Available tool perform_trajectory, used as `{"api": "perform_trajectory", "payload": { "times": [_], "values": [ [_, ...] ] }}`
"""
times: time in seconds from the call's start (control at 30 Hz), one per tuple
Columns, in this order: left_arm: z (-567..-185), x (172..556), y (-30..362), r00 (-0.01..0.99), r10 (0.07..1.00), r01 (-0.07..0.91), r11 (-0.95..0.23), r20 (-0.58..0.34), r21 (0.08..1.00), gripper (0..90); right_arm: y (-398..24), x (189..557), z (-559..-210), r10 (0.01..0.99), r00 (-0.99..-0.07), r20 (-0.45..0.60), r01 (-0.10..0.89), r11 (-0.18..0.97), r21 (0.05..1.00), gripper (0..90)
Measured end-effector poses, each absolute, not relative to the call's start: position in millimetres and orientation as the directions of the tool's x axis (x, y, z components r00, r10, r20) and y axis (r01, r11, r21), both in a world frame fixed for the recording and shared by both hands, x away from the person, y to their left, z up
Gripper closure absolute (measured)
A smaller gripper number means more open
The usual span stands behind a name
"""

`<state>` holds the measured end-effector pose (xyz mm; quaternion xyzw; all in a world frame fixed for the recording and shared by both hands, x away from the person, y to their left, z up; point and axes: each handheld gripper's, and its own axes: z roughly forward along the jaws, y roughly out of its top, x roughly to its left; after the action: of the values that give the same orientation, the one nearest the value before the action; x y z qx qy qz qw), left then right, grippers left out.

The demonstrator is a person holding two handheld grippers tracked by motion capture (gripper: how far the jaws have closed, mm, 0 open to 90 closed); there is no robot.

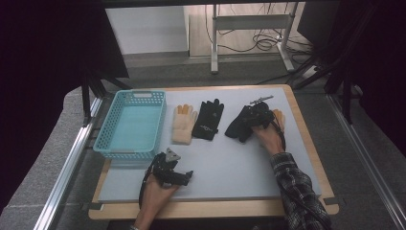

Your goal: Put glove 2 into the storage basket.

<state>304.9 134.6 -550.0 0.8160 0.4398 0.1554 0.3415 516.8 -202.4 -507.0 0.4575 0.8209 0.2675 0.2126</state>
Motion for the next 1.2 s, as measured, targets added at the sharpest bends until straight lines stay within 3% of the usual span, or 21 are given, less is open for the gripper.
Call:
{"api": "perform_trajectory", "payload": {
  "times": [0.07,0.13,0.2,0.33,0.77,1.2],
  "values": [
    [-550,305,135,0.565,0.824,0.612,-0.380,-0.047,0.694,0.7,-201,516,-511,0.863,-0.492,-0.112,0.634,0.444,0.633,33.4],
    [-550,305,135,0.565,0.824,0.612,-0.380,-0.046,0.694,0.7,-203,516,-511,0.868,-0.493,-0.050,0.655,0.409,0.636,45.2],
    [-550,305,134,0.562,0.826,0.612,-0.375,-0.049,0.696,0.7,-206,517,-512,0.873,-0.487,-0.004,0.670,0.377,0.639,50.7],
    [-550,305,134,0.562,0.826,0.612,-0.375,-0.050,0.696,0.7,-208,517,-509,0.863,-0.499,0.074,0.694,0.348,0.630,78.8],
    [-550,305,135,0.565,0.824,0.611,-0.381,-0.046,0.694,0.7,-209,499,-481,0.816,-0.575,0.058,0.624,0.392,0.676,81.5],
    [-550,305,135,0.564,0.824,0.612,-0.380,-0.046,0.693,0.7,-193,433,-449,0.668,-0.736,0.108,0.522,0.459,0.719,81.4]
  ]
}}
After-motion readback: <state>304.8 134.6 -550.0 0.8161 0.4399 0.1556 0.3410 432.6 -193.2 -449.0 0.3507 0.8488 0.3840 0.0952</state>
